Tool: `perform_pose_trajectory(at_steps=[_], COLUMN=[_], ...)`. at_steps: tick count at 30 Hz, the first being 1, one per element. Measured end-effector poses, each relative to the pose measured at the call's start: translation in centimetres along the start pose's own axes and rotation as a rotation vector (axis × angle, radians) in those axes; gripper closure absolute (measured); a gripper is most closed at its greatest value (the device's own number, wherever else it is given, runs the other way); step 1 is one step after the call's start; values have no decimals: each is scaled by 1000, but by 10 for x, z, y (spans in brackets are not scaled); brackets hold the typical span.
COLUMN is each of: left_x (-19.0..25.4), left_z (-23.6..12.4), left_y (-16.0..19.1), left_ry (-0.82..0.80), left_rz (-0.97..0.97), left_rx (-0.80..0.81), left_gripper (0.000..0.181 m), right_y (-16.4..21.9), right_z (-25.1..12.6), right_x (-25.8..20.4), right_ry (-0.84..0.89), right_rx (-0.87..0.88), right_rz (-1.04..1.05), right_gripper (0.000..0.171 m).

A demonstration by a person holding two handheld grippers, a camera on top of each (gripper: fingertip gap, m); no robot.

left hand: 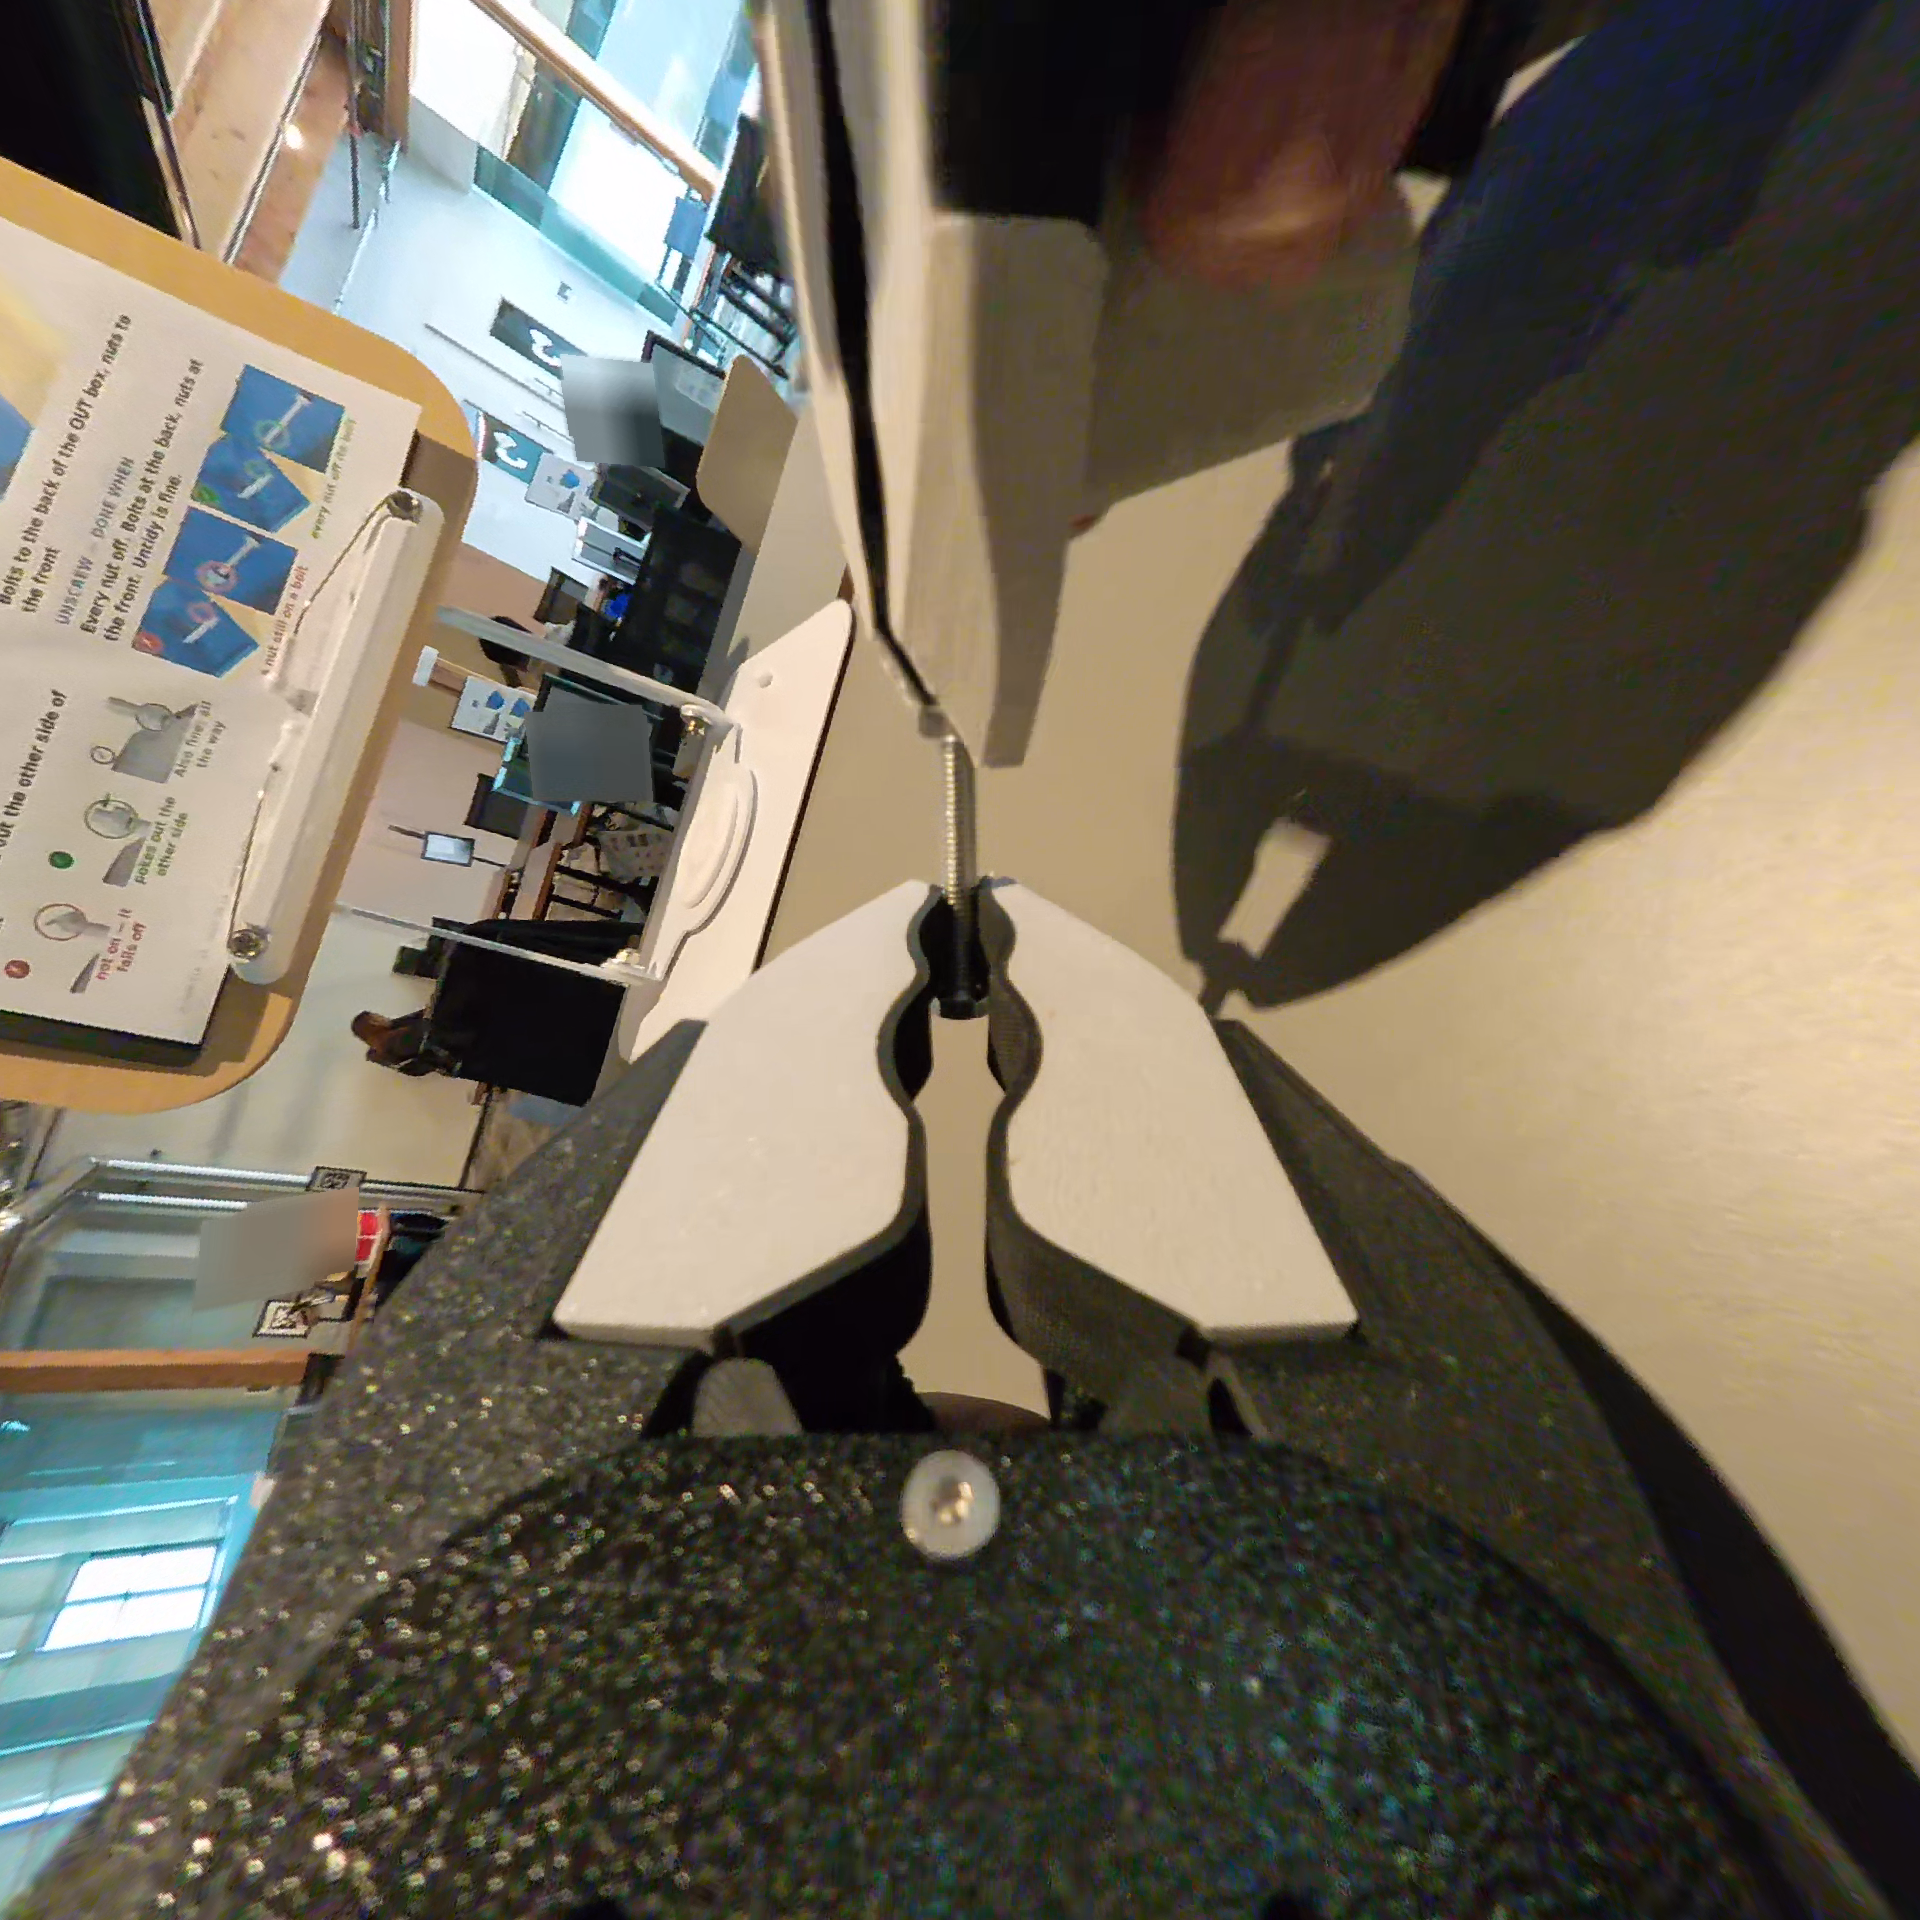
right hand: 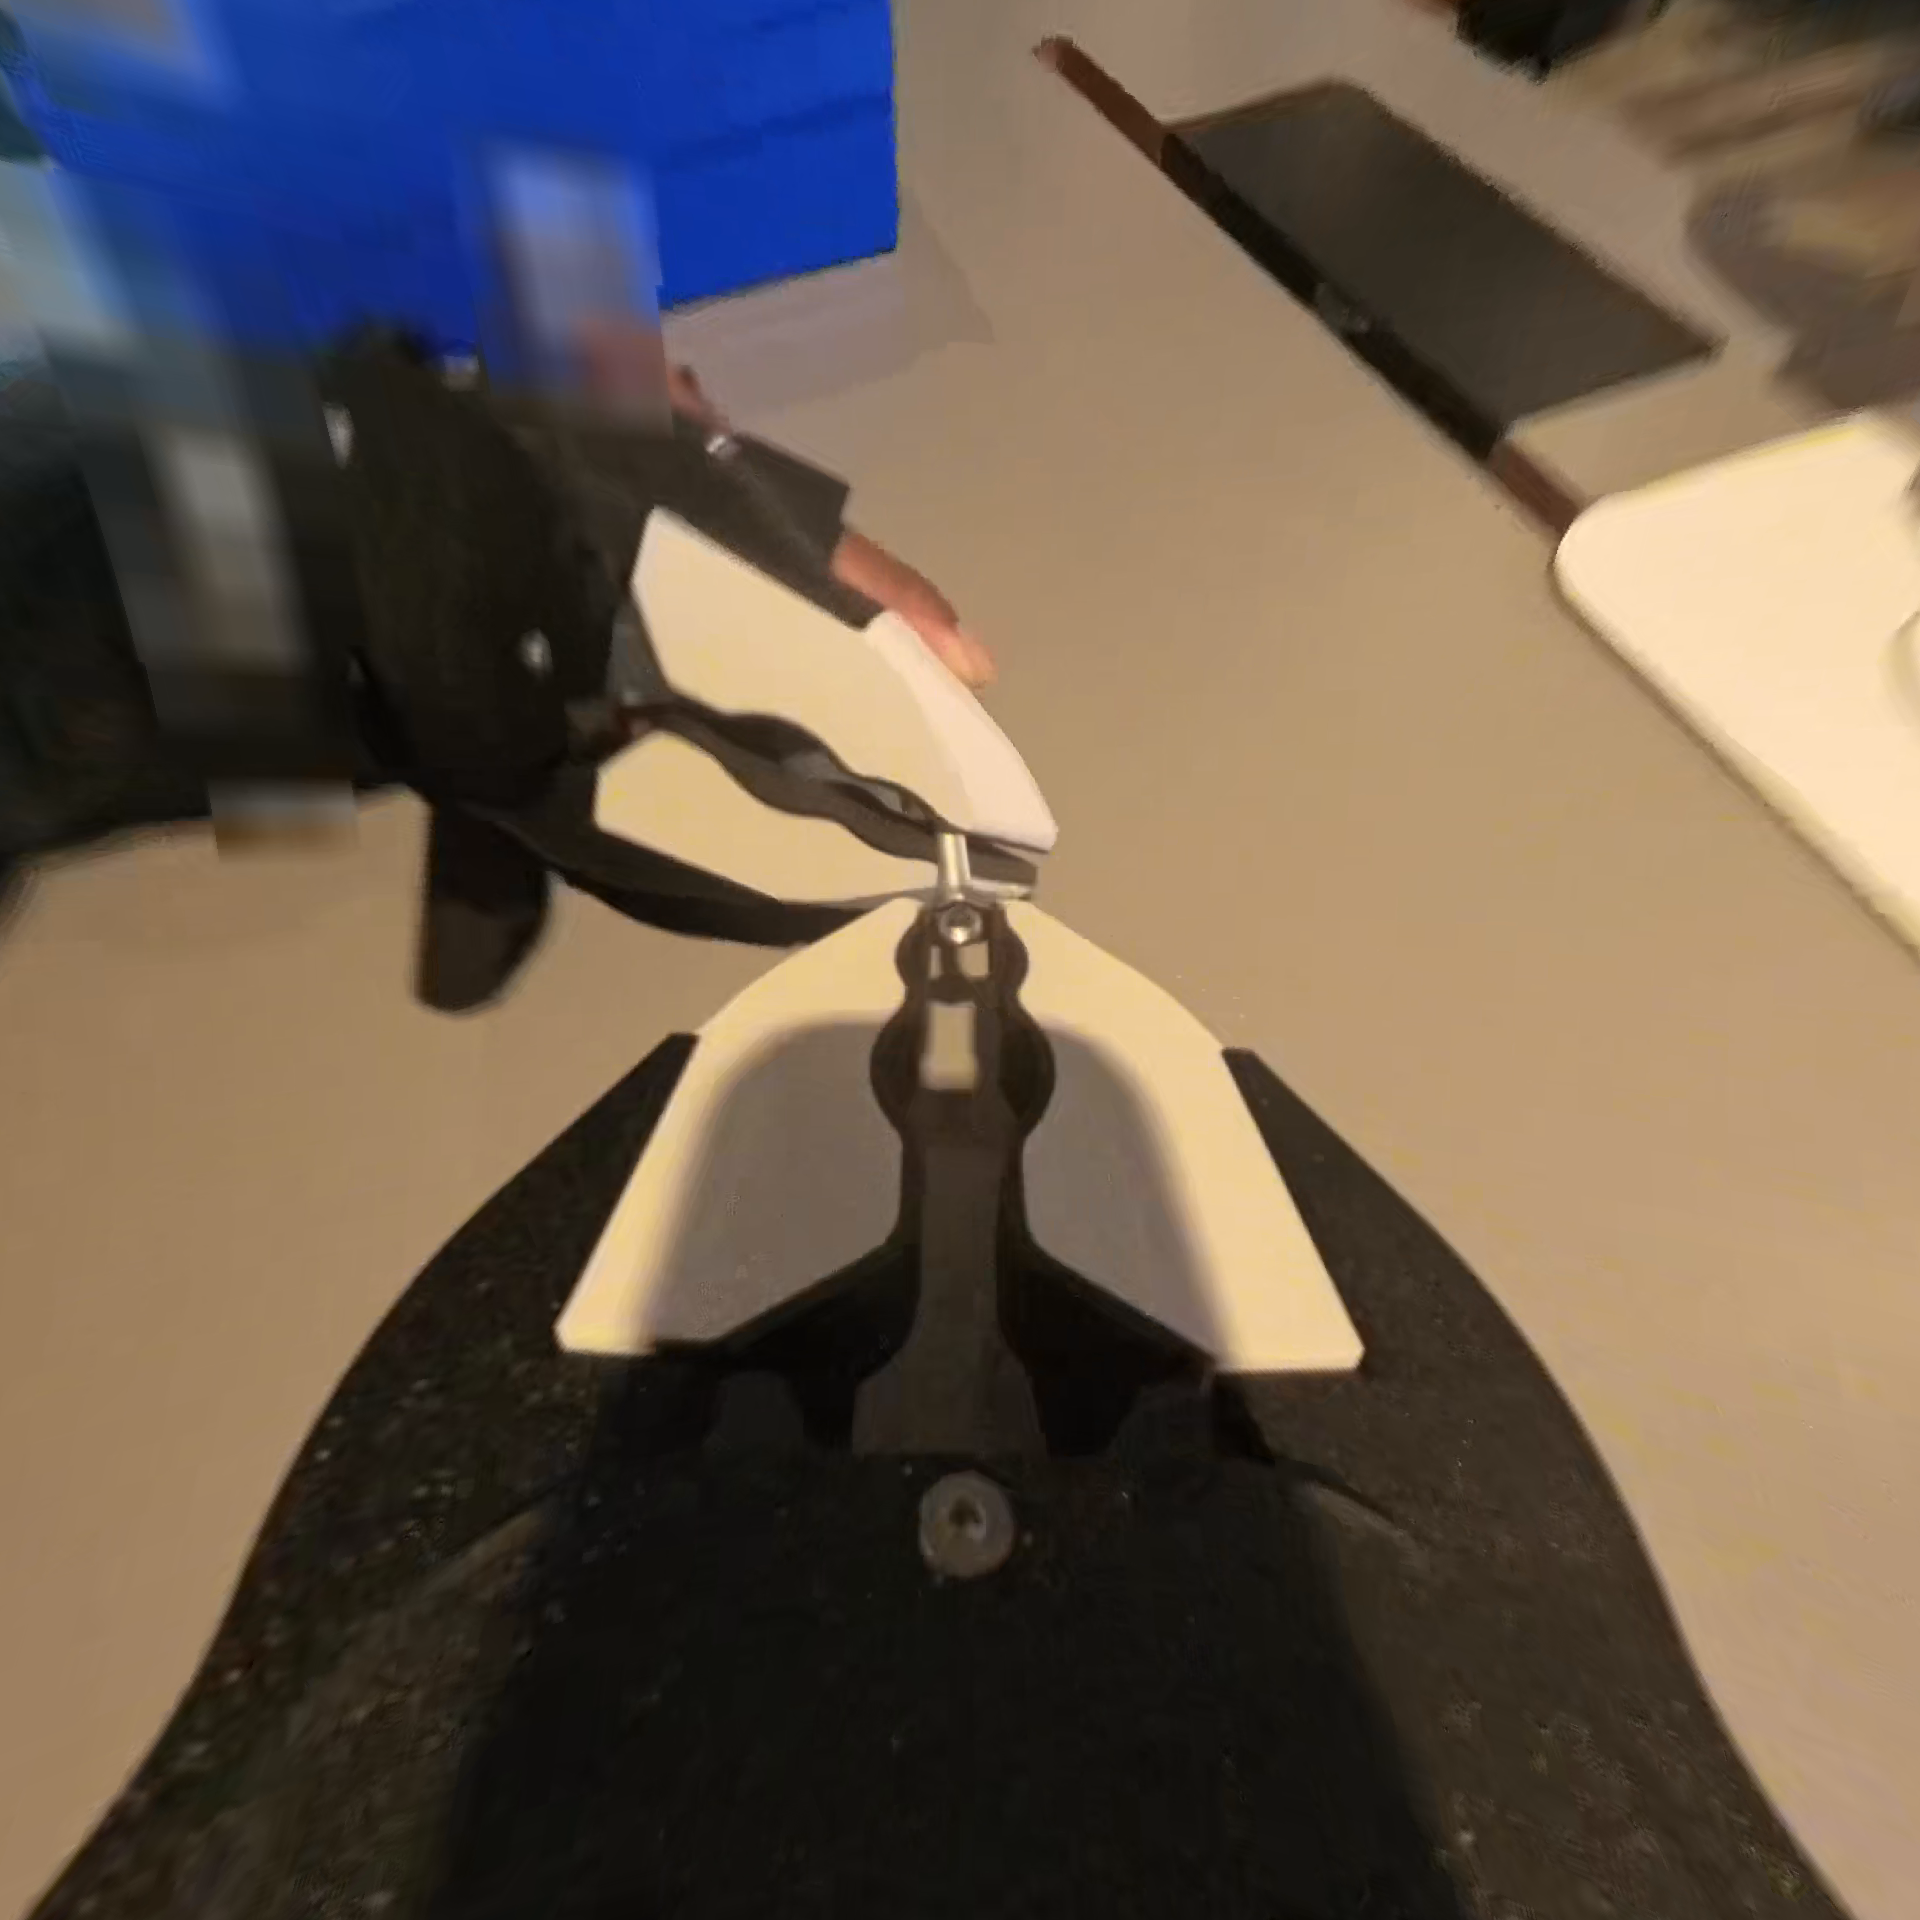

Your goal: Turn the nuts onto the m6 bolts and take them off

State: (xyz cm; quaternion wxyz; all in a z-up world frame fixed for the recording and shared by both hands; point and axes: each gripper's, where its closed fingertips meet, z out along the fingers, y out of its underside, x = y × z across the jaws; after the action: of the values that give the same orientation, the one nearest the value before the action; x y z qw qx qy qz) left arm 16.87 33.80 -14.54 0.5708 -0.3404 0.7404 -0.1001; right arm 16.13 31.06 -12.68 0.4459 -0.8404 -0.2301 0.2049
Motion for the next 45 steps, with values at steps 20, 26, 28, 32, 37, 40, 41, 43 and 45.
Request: perform_pose_trajectory(at_steps=[20,26,28,32,37,40,41,43,45], left_x=[1,0,-1,-4,-6,-4,-3,0,2], left_z=[1,2,2,2,2,2,2,2,2], left_y=[0,7,8,7,9,6,6,5,4], left_ry=[10,-22,-34,-38,-25,-10,-6,6,22], left_rz=[-21,65,81,23,-49,-57,-51,-44,-42], left_rx=[0,-64,-74,-57,-34,-17,-17,-13,-7], left_gripper=[176,176,176,176,176,176,176,176,176], right_y=[2,5,3,1,9,7,5,1,-2], right_z=[-3,5,6,3,1,0,0,0,0], right_x=[5,5,3,2,15,12,10,6,4], right_ry=[190,70,-48,-150,82,174,187,206,213], right_rx=[-49,-48,10,54,-57,-75,-70,-47,-28], right_rz=[-463,67,400,464,-34,-304,-366,-443,-476], right_gripper=[153,160,161,156,127,130,132,136,143])
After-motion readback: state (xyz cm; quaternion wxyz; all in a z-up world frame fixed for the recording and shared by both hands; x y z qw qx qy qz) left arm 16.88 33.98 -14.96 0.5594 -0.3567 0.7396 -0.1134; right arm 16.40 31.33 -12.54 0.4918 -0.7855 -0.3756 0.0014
